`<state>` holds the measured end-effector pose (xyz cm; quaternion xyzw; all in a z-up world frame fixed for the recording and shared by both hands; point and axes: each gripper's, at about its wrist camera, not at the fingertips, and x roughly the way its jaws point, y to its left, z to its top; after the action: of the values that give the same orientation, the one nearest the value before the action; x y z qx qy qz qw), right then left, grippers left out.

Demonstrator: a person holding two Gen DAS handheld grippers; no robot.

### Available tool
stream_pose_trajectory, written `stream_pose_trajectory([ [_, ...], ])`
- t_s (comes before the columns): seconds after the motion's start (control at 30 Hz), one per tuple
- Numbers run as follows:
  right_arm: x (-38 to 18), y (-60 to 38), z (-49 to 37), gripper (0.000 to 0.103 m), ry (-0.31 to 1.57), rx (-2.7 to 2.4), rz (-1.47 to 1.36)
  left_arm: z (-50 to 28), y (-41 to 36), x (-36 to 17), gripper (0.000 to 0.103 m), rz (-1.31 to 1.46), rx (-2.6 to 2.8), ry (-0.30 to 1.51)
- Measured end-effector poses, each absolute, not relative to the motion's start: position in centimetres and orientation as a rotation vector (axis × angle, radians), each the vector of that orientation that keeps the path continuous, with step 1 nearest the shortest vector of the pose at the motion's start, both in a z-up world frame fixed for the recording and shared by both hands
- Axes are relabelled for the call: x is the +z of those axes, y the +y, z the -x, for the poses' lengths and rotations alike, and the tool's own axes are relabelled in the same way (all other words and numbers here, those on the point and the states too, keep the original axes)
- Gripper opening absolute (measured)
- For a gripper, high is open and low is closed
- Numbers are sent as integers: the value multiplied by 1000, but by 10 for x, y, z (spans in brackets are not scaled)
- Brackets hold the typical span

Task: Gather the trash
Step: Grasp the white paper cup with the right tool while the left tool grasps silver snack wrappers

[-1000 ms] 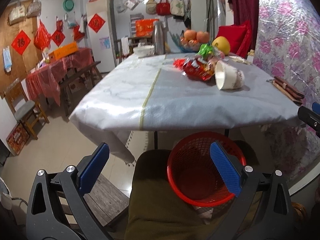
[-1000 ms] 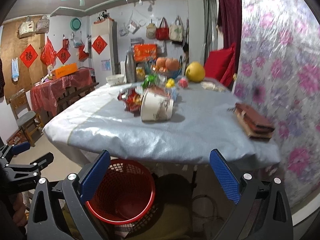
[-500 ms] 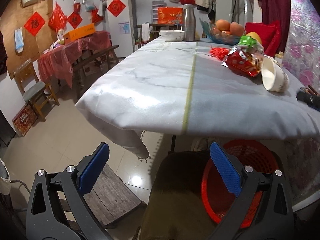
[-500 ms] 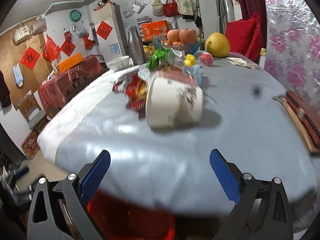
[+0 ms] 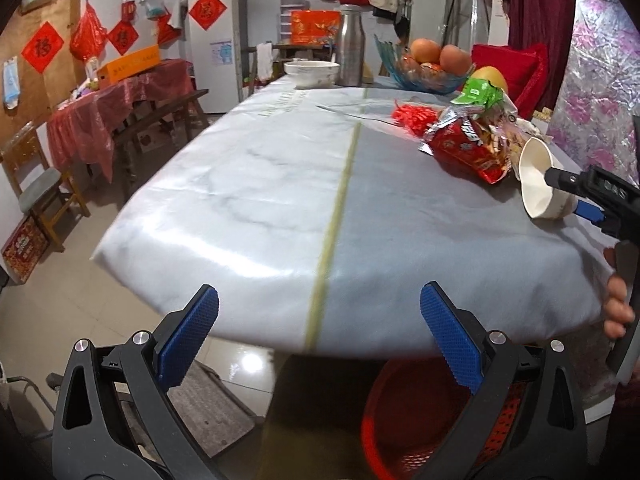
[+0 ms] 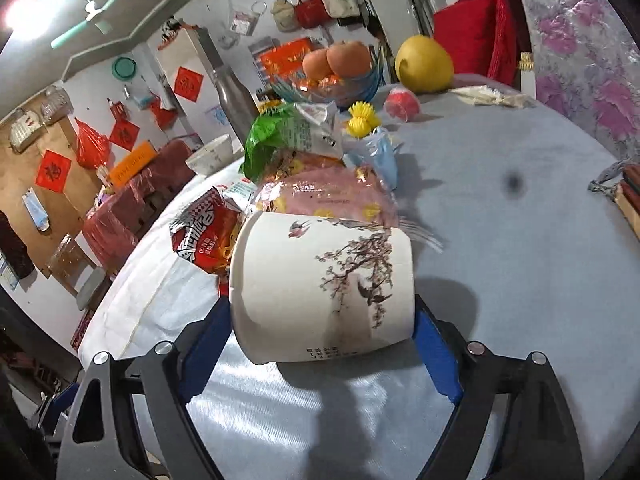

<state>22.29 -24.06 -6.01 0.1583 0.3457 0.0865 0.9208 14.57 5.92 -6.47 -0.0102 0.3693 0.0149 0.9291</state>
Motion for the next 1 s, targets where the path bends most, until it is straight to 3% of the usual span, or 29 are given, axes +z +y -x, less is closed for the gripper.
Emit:
stream_pose_trajectory([
  [0.53, 1, -239, -135, 85, 530, 331, -248, -242, -12, 5, 96, -71, -190, 634],
  [0.83, -8, -267, -117, 85, 548, 291, -281, -308, -48, -10, 96, -58, -254, 683],
  [0.93, -12, -271, -121, 85, 559, 288, -290, -317, -49, -24, 81, -10, -305, 735],
  [1.0, -15, -273, -122, 85, 565, 294, -295, -322, -51, -31, 57, 13, -326, 765],
])
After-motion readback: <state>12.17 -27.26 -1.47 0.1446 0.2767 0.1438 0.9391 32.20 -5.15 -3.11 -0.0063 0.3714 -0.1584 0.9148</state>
